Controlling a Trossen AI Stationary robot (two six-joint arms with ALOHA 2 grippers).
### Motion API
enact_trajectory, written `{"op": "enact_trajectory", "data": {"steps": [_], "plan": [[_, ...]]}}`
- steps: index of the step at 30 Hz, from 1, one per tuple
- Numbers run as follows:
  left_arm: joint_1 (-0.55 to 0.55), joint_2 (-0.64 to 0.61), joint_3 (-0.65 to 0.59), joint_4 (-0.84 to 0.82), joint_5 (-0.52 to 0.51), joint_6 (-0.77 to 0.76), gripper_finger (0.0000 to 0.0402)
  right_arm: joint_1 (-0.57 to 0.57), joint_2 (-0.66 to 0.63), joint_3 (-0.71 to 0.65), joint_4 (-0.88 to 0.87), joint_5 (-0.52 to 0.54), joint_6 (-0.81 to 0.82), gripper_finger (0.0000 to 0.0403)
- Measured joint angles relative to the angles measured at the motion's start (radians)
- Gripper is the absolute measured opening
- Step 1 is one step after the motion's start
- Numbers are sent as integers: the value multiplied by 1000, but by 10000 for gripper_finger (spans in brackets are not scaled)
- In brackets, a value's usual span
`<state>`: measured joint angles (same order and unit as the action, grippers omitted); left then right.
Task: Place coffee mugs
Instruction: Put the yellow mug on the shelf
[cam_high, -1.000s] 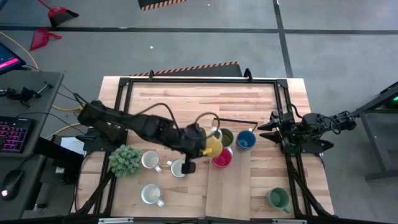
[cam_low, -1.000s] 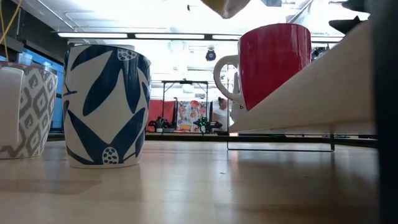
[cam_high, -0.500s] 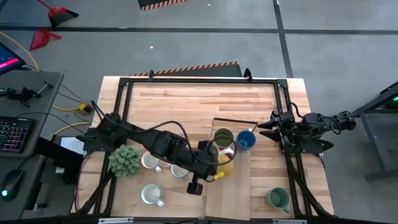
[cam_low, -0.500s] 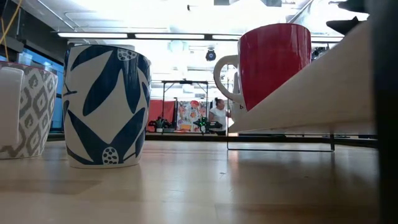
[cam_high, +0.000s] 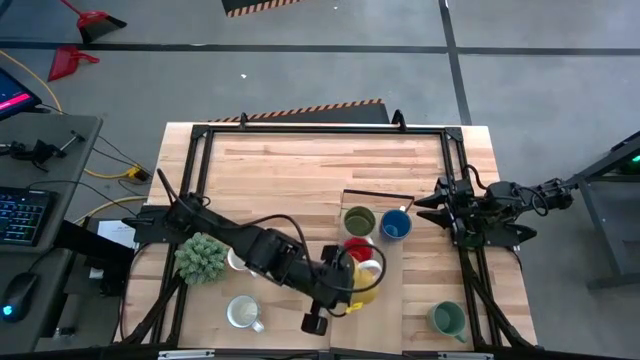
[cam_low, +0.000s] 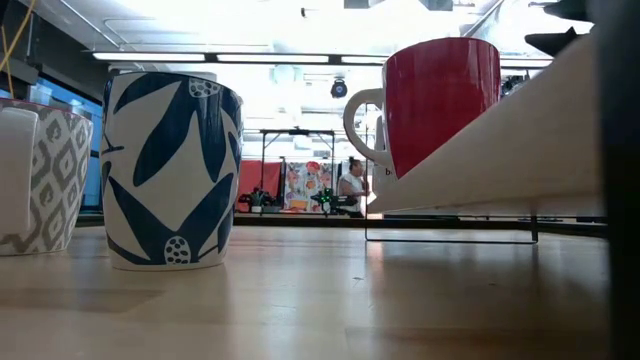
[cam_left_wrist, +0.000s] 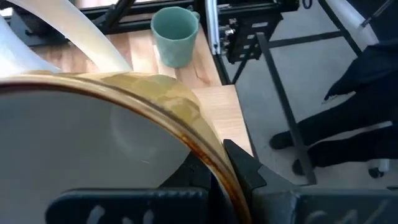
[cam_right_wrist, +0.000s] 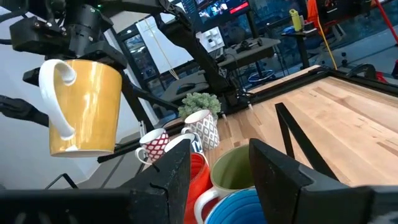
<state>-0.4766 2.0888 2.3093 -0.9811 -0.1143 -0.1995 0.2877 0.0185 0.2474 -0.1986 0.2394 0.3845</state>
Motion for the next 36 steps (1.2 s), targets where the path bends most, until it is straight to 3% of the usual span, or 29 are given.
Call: {"op": "enact_trajectory", "data": {"steps": [14,36], "plan": [[-42,43,-51,23,69,1,7,0,0,0,-4,-15,45,146],[0,188,-50,33,124,49,7,0,1,1,-58,-22,64,146]]}}
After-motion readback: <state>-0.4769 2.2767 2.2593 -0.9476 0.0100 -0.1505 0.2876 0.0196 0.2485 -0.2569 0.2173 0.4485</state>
